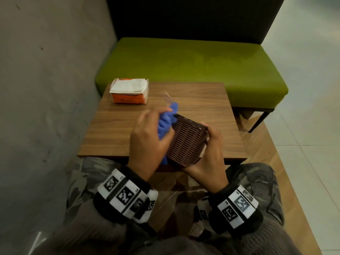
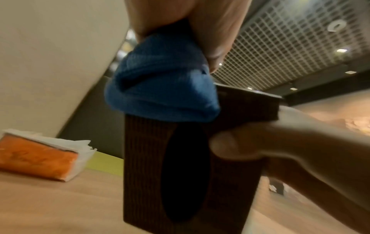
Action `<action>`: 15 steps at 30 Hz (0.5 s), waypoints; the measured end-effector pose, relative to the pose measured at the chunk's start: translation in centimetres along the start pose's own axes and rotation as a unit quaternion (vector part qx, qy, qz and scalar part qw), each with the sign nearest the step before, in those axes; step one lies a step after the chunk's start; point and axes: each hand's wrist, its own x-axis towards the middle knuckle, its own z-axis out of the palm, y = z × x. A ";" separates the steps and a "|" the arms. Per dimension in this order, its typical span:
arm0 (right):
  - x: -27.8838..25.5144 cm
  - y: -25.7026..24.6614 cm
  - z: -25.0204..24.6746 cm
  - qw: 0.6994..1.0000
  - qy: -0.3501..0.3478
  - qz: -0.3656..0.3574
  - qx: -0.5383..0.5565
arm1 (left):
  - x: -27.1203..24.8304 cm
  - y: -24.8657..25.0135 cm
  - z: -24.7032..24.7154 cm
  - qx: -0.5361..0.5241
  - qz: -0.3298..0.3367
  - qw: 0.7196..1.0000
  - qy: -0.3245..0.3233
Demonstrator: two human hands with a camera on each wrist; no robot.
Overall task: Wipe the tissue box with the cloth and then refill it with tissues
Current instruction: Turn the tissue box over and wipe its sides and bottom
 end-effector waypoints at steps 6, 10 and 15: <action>0.2 -0.2 0.3 1.000 0.002 -0.002 0.001 | -1.0 2.0 0.7 0.026 0.066 0.996 -0.054; -0.1 -0.1 0.4 1.000 -0.003 0.003 -0.015 | 0.0 0.7 0.5 0.006 0.008 1.000 -0.007; 0.4 -0.6 0.2 1.000 0.004 0.013 -0.004 | -1.0 2.2 1.1 -0.005 0.082 0.996 -0.031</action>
